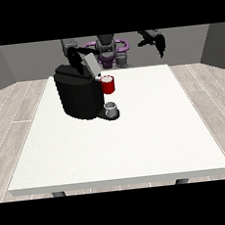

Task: Insert the coffee pod into the coffee machine and close the lid

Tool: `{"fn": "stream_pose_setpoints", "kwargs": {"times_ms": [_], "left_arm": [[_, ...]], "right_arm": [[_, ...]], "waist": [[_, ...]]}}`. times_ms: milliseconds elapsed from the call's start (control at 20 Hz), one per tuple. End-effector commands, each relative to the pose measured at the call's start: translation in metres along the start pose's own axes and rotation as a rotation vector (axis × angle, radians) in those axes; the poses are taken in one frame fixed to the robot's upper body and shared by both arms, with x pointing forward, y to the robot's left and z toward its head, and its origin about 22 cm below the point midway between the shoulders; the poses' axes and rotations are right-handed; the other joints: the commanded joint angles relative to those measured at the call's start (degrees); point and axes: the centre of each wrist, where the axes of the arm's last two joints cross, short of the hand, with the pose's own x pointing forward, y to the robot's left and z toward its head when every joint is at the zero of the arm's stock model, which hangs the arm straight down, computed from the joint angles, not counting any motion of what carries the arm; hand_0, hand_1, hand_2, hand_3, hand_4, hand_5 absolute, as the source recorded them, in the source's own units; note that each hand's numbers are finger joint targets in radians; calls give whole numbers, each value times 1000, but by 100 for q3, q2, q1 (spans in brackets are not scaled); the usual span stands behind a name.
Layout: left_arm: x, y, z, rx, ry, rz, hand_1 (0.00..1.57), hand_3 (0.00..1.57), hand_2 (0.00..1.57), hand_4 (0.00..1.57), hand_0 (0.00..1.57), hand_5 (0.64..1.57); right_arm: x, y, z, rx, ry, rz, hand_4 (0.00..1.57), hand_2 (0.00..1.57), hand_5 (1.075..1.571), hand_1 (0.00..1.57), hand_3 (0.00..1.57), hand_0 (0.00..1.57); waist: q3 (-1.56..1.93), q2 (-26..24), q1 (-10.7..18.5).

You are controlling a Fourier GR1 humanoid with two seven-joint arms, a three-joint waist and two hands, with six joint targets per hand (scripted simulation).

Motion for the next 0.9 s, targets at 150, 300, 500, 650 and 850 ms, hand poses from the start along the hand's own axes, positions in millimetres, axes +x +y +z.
{"fn": "stream_pose_setpoints", "kwargs": {"times_ms": [150,300,500,650,850], "left_arm": [[-1,1,3,34,-41,-38,0,0,0,347,0,1571],[12,3,-8,4,4,-22,0,0,0,346,0,1571],[11,-13,0,-28,1,-7,0,0,0,372,0,1571],[8,0,-6,7,-18,-43,0,0,0,411,0,1571],[10,-17,-15,-21,-20,-26,0,0,0,319,0,1571]], "right_arm": [[44,4,-22,21,-95,68,200,0,1571,0,0,0],[54,30,-28,59,-75,106,118,0,1571,0,0,0],[57,22,-29,55,-88,124,107,0,1571,0,0,0],[68,45,-29,121,-131,126,0,0,1571,0,0,0],[98,70,-34,124,-154,176,0,0,1571,0,0,0]], "waist": [[11,437,65],[11,302,120],[13,148,337],[11,369,138],[9,409,320]]}}
